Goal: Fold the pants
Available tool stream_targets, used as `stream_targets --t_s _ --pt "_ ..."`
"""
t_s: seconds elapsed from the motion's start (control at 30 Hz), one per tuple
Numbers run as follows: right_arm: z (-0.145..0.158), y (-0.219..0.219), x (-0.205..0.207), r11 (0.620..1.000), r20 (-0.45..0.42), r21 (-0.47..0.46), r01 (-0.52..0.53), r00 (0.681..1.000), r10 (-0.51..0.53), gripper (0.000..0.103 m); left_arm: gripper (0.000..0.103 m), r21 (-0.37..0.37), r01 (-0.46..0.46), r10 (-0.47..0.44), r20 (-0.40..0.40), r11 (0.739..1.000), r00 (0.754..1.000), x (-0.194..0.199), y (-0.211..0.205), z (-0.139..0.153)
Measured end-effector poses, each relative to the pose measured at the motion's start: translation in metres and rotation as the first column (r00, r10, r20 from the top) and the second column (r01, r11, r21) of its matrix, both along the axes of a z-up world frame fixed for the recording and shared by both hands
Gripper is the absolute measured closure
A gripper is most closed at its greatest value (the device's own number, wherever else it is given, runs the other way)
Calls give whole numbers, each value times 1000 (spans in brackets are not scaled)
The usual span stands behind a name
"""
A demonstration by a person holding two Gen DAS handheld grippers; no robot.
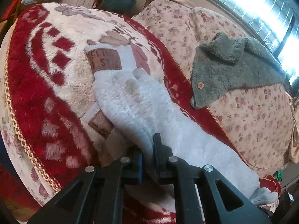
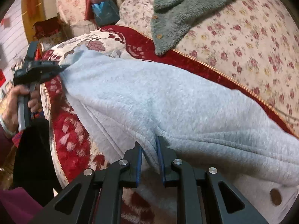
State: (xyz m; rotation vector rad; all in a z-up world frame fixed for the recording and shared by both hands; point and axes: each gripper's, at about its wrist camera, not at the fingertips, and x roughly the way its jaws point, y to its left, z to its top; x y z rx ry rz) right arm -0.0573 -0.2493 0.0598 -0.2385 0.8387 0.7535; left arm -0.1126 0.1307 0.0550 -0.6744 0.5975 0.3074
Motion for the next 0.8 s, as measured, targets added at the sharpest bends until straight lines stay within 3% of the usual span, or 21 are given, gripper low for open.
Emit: stream_targets --t_s 0.1,0.17,0.23,0.27,0.3,0.37,0.43,0.5,0.57,0.63,0.7,0.77,0.8 --pt "10 -4 -8 1000 6 5 -1 1000 1 86 93 41 10 -10 17 999 1000 -8 -7 8" --pt "10 -6 -14 1000 9 12 1 1000 -1 86 92 85 23 -20 -30 996 999 -3 -8 2" --pt "-2 -3 -13 1000 0 -1 18 1000 -18 85 89 65 25 -20 -68 998 998 2 -5 -7" --pt "-10 -3 -11 999 -5 -6 40 999 -40 84 83 52 15 -11 -78 999 997 1 -4 -9" --pt "-13 -3 -12 999 -6 -9 51 999 -51 84 74 55 2 2 -72 999 997 -3 -5 -8" --pt "-8 -8 -19 998 19 3 58 998 -58 83 9 93 -27 31 -47 995 998 -14 -9 -1" --pt "2 -15 -25 999 25 1 54 998 -54 77 6 118 -51 51 0 992 999 -27 -15 8" --pt "15 -35 -29 996 -8 47 70 998 -70 47 6 155 -38 36 16 987 999 -30 -27 19" --pt "30 -69 -34 982 -41 137 132 991 -128 33 6 212 -17 10 34 977 999 -31 -48 32" --pt "41 -104 -38 955 -83 206 214 976 -201 29 6 242 37 -52 57 970 997 -28 -69 42" --pt "45 -145 -41 909 -152 272 316 947 -283 25 6 297 148 -175 66 943 982 -20 -106 52" --pt "44 -184 -44 850 -236 331 411 908 -347 22 6 327 260 -295 62 909 954 -11 -141 56" --pt "42 -201 -45 820 -271 347 455 886 -377 20 6 331 344 -382 56 879 923 -5 -163 58"
